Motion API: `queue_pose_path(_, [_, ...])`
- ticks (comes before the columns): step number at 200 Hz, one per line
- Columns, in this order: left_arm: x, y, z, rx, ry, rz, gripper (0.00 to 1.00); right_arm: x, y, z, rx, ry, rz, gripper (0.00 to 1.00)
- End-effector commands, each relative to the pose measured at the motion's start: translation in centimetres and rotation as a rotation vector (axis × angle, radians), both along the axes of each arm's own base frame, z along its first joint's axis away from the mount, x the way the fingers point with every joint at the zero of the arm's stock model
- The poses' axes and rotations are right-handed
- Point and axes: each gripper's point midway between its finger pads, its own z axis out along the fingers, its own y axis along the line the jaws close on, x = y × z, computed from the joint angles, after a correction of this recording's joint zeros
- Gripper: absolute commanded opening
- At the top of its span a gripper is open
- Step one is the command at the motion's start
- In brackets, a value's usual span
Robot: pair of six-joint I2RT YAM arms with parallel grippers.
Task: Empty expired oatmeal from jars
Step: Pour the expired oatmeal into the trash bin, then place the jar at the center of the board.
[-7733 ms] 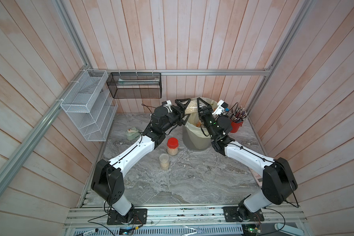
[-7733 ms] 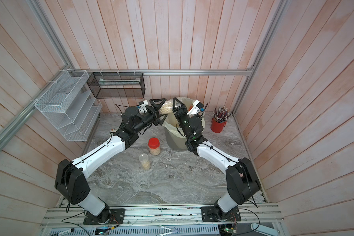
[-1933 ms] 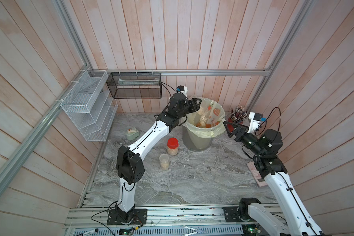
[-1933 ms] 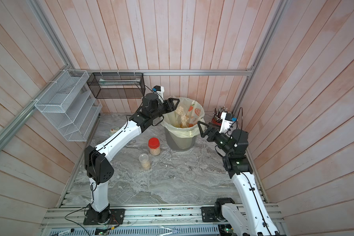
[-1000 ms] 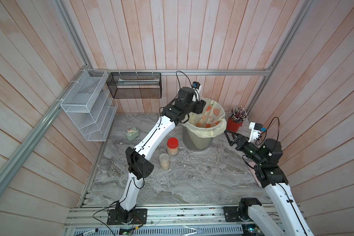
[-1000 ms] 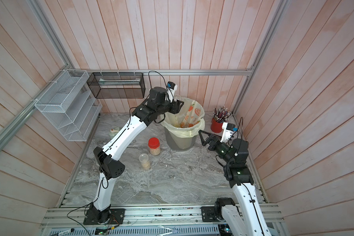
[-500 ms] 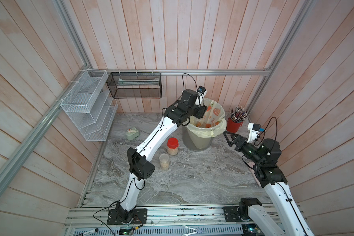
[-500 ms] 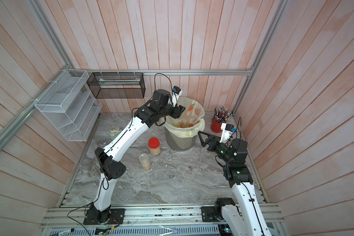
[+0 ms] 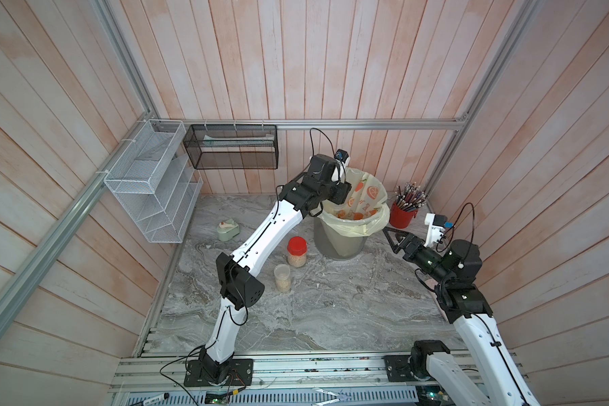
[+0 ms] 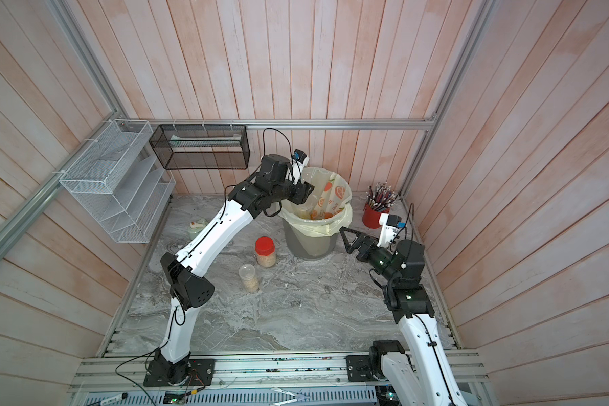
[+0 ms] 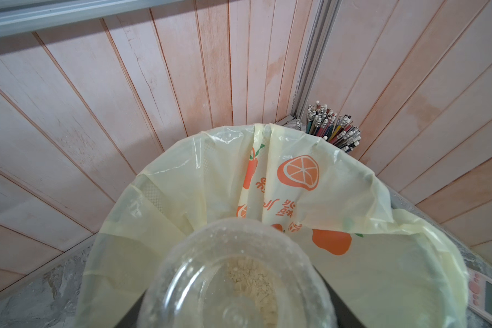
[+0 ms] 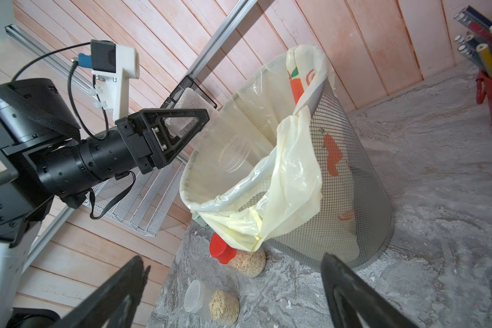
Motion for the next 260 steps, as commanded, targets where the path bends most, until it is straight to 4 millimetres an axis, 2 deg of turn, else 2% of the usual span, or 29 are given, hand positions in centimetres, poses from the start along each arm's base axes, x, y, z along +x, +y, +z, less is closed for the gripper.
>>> queue_pose_path(1, [-0.3,0.4,3.7,-0.152,-0.040,0.013,0.14,-0.2,0.5,0.3,0.011,-0.032,0.019,0.98])
queue_pose_path(16, [-1.8,-0.7,5.0,-0.207,-0.007,-0.014,0.12,-0.1,0.6,0.1,0.007,-0.025,0.028,0.98])
queue_pose_path(23, [-2.4,-1.4,5.2,-0.197,-0.038,-0.026,0.15,0.0,0.7,0.1,0.003,-0.027,0.029,0.98])
queue_pose_path(35, [-1.3,-0.8,5.6,-0.189,-0.103,0.023,0.21,0.1,0.6,0.1,0.007,-0.034,0.023,0.98])
queue_pose_path(45, [-0.5,0.0,6.3,-0.243,-0.048,0.037,0.14,0.2,0.7,0.1,0.009,-0.034,0.027,0.98])
queue_pose_path(51, [-1.3,-0.3,6.6,-0.256,0.003,0.013,0.11,0.2,0.8,0.1,0.005,-0.032,0.038,0.98])
queue_pose_path(62, [-2.5,-1.4,7.2,-0.220,-0.047,-0.002,0.13,0.2,1.1,0.3,-0.013,-0.036,0.056,0.98])
queue_pose_path(64, [-2.5,-1.7,6.5,-0.201,-0.052,-0.002,0.15,0.2,1.1,0.4,-0.015,-0.038,0.057,0.98])
queue_pose_path(74, [-1.6,-1.6,6.0,-0.190,-0.097,0.017,0.20,0.3,1.1,0.6,-0.020,-0.048,0.052,0.98])
queue_pose_path(87, [-0.9,-0.6,5.7,-0.239,-0.010,0.021,0.14,0.5,1.0,0.9,-0.038,-0.051,0.047,0.98])
queue_pose_path(100, [0.7,1.1,5.4,-0.283,0.028,0.083,0.13,0.5,1.1,1.1,-0.045,-0.056,0.055,0.98])
queue_pose_path(117, [0.1,1.1,7.0,-0.403,0.069,0.041,0.10,0.5,1.3,1.3,-0.029,-0.066,0.058,0.98])
queue_pose_path(119, [0.3,1.1,6.3,-0.402,0.069,0.049,0.11,0.5,1.3,1.3,-0.026,-0.066,0.058,0.98])
queue_pose_path(130, [0.5,1.7,6.3,-0.422,0.046,0.084,0.13,0.7,1.4,1.4,-0.013,-0.070,0.059,0.98])
queue_pose_path(143, [-0.1,1.4,6.9,-0.368,-0.010,0.092,0.13,0.8,1.6,1.3,-0.007,-0.065,0.068,0.98])
queue_pose_path(154, [0.2,1.2,5.6,-0.332,-0.004,0.119,0.19,0.8,1.8,1.2,-0.005,-0.067,0.076,0.98])
queue_pose_path(168, [0.2,0.9,5.2,-0.454,0.151,0.045,0.11,0.8,2.0,1.2,0.011,-0.067,0.074,0.98])
queue_pose_path(190, [0.6,1.6,6.1,-0.544,0.118,0.061,0.12,0.5,2.4,2.4,0.034,-0.095,0.081,0.98])
queue_pose_path(200, [0.5,1.9,7.2,-0.578,0.114,0.071,0.13,0.5,2.4,3.0,0.051,-0.107,0.069,0.98])
queue_pose_path(223, [-0.5,2.1,9.2,-0.699,0.123,0.077,0.13,0.6,3.0,4.5,0.112,-0.153,0.054,0.98])
queue_pose_path(234, [-1.0,2.3,9.2,-0.770,0.141,0.085,0.14,0.9,3.2,5.1,0.158,-0.165,0.043,0.98])
queue_pose_path(238, [-1.2,2.6,9.9,-0.806,0.138,0.084,0.14,0.9,3.3,5.4,0.174,-0.170,0.042,0.98])
queue_pose_path(243, [-1.3,2.9,9.5,-0.832,0.150,0.099,0.14,1.0,3.5,5.7,0.201,-0.179,0.043,0.98])
queue_pose_path(260, [-2.2,4.2,10.5,-0.949,0.150,0.119,0.14,1.4,4.1,6.6,0.275,-0.195,0.040,0.98])
